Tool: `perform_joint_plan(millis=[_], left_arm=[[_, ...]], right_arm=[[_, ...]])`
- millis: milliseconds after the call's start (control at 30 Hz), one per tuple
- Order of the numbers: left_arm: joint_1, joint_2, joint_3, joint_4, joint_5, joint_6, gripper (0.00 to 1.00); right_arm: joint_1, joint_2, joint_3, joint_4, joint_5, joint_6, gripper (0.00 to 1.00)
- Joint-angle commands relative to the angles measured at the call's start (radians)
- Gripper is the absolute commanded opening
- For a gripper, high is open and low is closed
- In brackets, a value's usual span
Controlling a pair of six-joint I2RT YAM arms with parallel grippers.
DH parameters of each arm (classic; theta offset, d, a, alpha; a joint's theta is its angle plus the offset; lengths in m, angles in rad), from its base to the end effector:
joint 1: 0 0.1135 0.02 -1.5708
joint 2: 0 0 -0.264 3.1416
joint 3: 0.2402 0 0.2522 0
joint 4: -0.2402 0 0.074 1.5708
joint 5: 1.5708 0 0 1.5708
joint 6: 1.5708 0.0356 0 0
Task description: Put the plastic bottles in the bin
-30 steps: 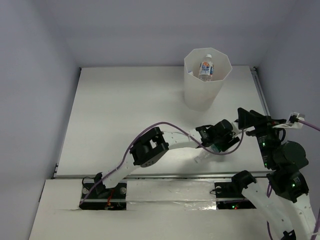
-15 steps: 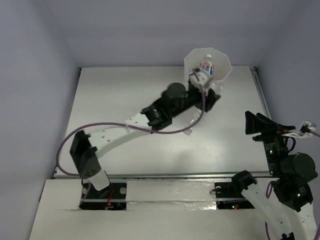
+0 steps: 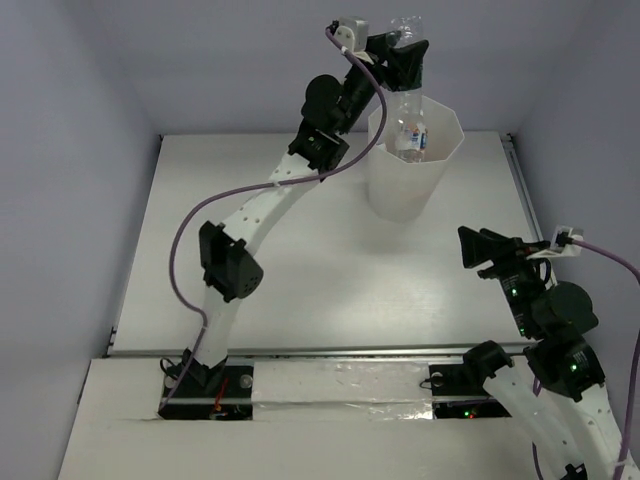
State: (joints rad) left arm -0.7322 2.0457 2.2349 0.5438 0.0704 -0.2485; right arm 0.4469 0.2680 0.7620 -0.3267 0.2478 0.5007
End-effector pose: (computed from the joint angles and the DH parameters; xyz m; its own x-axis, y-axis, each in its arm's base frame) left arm 0.3340 -0.3036 0.5266 0.3088 -0.6074 -0.7319 0.8064 0.5752 -0.1372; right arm 0.0576 0.0179 0.3705 0.0353 0.5330 -0.8454 -0.2483 0.8241 0.5092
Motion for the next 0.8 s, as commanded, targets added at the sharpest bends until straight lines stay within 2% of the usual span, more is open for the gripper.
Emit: perform_joint_plan(millis=[0,67,167,200,400,500,633,767], left_arm=[[0.054,0.135,0.182,0.076,0.014,-0.13,0.39],[0.054,0.213,0.27,0.116,-0.023,-0.126,0.39],[0.063,0.273,0.318,0.157,-0.061,-0.1,0.38],[0.073,0.28,0.31,0.195,-0.107,-0.094,0.38],[0.083,0.35,0.287,0.266,-0.089,-0.121,0.38],[0.083,0.35,0.203,0.298,-0.077,-0.124,0.4],[0.083,0.305,0.068,0.341,0.009,-0.078,0.5],[0.074,0.251,0.002,0.283,0.02,0.024,0.62]], right_arm=[[0.009,0.019,-0.033,0.06,-0.07,0.016,0.7],[0.009,0.017,-0.043,0.077,-0.088,0.015,0.7],[0.009,0.013,-0.056,0.095,-0.117,0.006,0.7],[0.009,0.016,-0.058,0.095,-0.126,-0.001,0.7],[0.009,0.023,-0.081,0.123,-0.157,-0.01,0.7],[0.009,0.022,-0.095,0.141,-0.157,-0.008,0.7],[0.009,0.039,-0.099,0.141,-0.154,-0.005,0.7],[0.009,0.051,-0.101,0.14,-0.154,0.002,0.7]])
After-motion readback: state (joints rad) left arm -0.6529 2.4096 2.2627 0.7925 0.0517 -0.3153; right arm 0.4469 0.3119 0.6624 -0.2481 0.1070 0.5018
